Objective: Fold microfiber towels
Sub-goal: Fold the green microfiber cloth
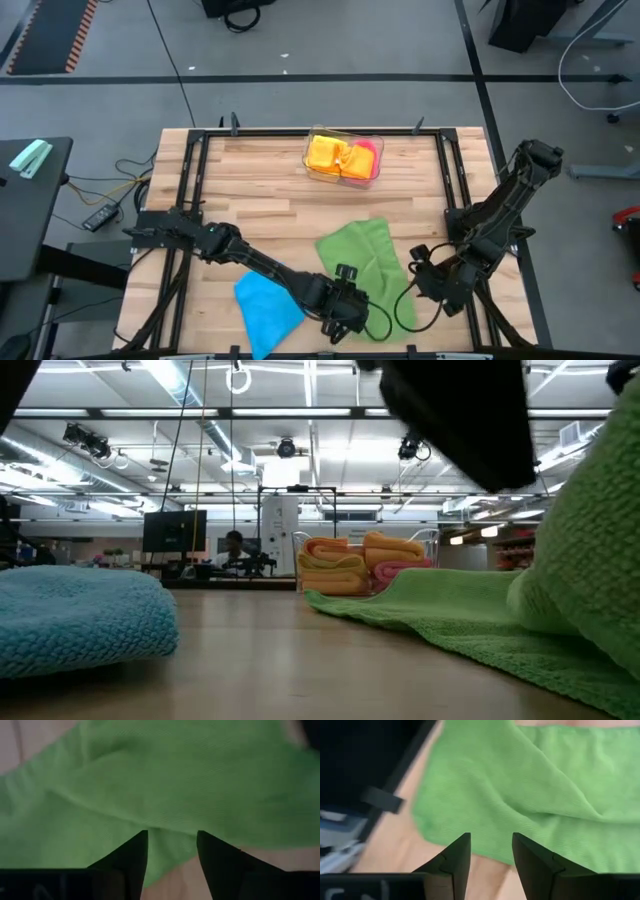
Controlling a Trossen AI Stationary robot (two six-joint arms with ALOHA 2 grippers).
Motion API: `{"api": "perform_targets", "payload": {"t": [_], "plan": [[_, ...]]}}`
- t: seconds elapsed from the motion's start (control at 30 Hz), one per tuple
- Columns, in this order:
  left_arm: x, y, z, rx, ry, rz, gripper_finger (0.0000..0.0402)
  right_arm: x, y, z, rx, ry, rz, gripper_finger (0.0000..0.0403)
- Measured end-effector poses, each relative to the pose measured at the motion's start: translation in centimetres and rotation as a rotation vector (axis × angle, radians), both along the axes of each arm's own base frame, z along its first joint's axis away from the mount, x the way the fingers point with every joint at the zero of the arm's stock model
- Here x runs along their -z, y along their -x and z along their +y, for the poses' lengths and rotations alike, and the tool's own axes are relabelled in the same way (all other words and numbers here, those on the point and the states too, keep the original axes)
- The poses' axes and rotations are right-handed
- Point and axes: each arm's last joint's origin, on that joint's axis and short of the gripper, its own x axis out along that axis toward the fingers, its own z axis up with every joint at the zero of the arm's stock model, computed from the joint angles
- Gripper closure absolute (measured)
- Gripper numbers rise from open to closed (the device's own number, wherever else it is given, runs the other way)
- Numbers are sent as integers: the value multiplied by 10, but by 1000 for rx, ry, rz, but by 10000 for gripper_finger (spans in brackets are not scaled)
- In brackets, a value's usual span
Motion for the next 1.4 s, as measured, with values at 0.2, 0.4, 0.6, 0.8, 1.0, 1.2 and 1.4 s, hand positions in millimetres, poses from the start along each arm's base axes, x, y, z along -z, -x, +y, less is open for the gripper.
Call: {"api": "perform_targets", "payload": {"t": [0.2,0.4,0.6,0.8,1.0,1.2,1.4], "plan": [[35,-5,30,-147,-37,65,231,29,-2,-11,47,45,-42,251],[60,-7,50,-240,-27,98,253,51,-8,-24,97,49,-98,251],[67,2,54,-262,12,200,273,72,-14,-43,147,62,-121,251],[58,17,49,-249,-47,345,290,84,-19,-56,169,45,-155,251],[46,28,43,-271,-56,442,305,90,-22,-67,185,58,-169,251],[44,29,43,-253,-61,440,318,103,-21,-81,236,58,-184,251],[44,15,49,-253,-99,300,329,111,-19,-90,250,10,-181,251]]}}
